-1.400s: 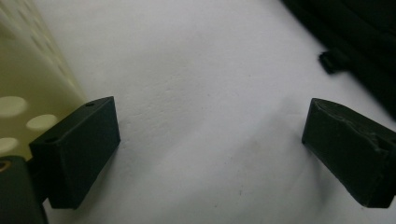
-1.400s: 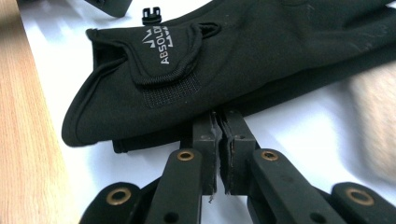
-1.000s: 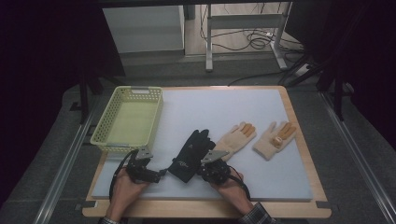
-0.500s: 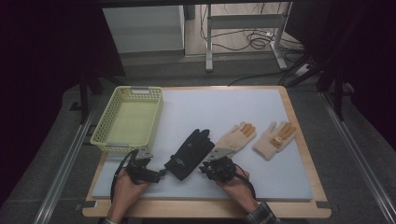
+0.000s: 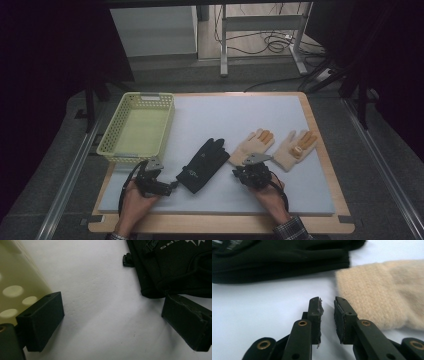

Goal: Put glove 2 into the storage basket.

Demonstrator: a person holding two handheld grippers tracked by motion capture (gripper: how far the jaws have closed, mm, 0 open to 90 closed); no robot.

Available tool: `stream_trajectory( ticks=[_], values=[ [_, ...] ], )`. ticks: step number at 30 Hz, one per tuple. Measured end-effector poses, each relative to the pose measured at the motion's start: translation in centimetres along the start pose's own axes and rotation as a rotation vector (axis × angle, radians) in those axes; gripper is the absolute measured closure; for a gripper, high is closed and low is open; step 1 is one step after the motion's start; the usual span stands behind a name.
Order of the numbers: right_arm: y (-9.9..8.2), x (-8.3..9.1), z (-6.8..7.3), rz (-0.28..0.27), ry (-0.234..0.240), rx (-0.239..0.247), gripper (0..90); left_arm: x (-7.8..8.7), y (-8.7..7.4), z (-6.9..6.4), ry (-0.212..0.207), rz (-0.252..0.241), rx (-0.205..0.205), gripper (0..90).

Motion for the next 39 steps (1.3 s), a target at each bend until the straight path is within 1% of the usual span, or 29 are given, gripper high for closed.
stream_trajectory(
  ticks=[3,5,11,13,15,17,20,22,25,27,29,32,35,37,38,39],
  values=[
    [-0.3,0.5,-0.8,-0.003,-0.018,-0.014,73.9,0.0,0.0,0.0,-0.001,-0.001,0.001,4.2],
    [-0.6,0.9,-1.1,-0.007,-0.021,-0.028,72.9,0.0,0.0,0.0,-0.004,0.0,0.001,4.0],
    [-1.4,1.8,-0.8,-0.012,-0.014,-0.025,61.6,0.2,-0.1,-0.1,-0.015,-0.003,-0.002,3.8],
    [-1.6,1.9,-0.8,-0.01,-0.012,-0.02,56.0,0.4,-0.2,-0.2,-0.035,0.001,0.0,2.7],
    [-1.6,2.0,-0.7,-0.007,0.005,-0.016,48.6,0.7,-0.1,-0.4,-0.057,0.004,0.002,1.8],
    [-1.7,1.9,-0.5,0.004,0.016,0.004,43.3,1.2,0.1,-0.6,-0.067,-0.002,0.006,1.2],
    [-1.7,1.7,-0.1,0.017,-0.001,0.045,40.0,2.0,0.7,-1.1,-0.094,-0.023,0.022,0.8],
    [-1.7,1.7,-0.2,0.016,-0.006,0.043,38.8,2.2,1.2,-1.6,-0.112,-0.03,0.029,0.4],
    [-1.7,1.7,-0.2,0.017,-0.011,0.042,36.9,2.3,2.2,-2.5,-0.111,-0.026,0.009,0.0],
    [-1.7,1.7,-0.2,0.018,-0.026,0.035,33.6,2.1,2.9,-3.0,-0.101,-0.017,-0.016,0.0],
    [-1.8,1.7,-0.3,0.021,-0.031,0.03,32.5,1.7,3.8,-3.5,-0.095,-0.009,-0.025,0.0],
    [-1.8,1.7,-0.2,0.022,-0.033,0.024,31.0,1.0,4.9,-4.4,-0.11,-0.002,-0.021,0.0],
    [-1.8,1.7,-0.2,0.023,-0.033,0.022,29.6,-0.2,5.8,-5.3,-0.109,0.018,-0.04,0.0],
    [-1.8,1.7,-0.2,0.025,-0.033,0.023,28.9,-0.9,6.4,-5.9,-0.123,0.02,-0.044,0.0],
    [-1.8,1.7,-0.2,0.025,-0.032,0.023,28.8,-1.3,6.6,-6.1,-0.124,0.022,-0.042,0.0],
    [-1.8,1.7,-0.2,0.023,-0.033,0.022,28.7,-1.7,6.9,-6.3,-0.115,0.027,-0.043,0.0]
  ],
)
Point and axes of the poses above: each handheld gripper's, and its own axes: x roughly backward along the jaws, y roughly out of its top, z roughly to its left, the point moved 6 cm from there along -x, roughly forward along the jaws, and after that the axes turned 6 degrees about y, right-handed, at the moved point
